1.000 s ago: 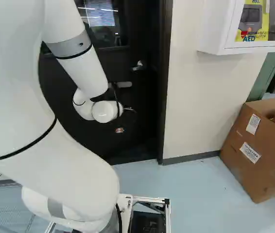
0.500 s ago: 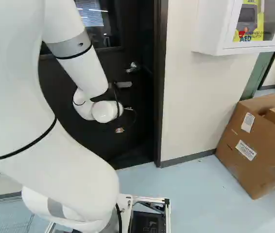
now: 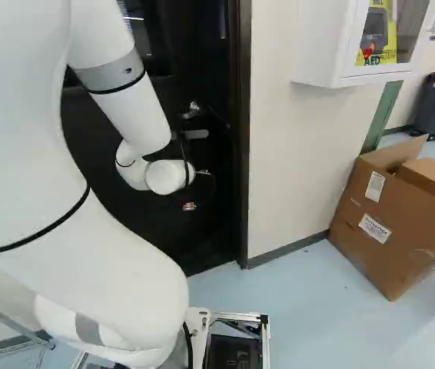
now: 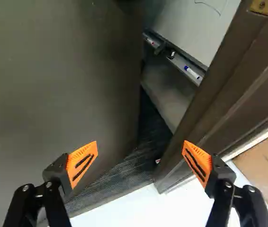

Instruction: Open the door and move inside

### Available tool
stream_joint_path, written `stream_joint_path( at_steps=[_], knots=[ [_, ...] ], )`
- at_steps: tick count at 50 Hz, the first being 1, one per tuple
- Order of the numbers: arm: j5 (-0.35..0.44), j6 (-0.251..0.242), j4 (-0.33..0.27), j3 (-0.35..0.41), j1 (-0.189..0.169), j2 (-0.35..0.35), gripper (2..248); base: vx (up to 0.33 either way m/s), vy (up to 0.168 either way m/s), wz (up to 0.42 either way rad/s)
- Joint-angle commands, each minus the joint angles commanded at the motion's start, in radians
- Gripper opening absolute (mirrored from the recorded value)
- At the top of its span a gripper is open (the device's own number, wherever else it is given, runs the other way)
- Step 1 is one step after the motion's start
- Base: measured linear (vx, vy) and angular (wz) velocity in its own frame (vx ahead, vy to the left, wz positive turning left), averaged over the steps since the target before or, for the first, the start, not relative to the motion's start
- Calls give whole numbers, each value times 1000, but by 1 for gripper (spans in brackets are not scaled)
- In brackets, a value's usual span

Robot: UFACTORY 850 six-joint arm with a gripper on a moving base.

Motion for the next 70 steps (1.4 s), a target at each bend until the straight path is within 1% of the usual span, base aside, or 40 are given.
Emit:
stream_joint_path(
  at_steps=[21,38,59,70],
  knots=[
    [0,0,0,0,0,0,247,100,114,-23],
    [0,0,0,0,0,0,247,71,86,-31],
    [0,0,0,0,0,0,247,63,37,-248],
    [0,0,0,0,0,0,247,62,106,-107]
  ],
)
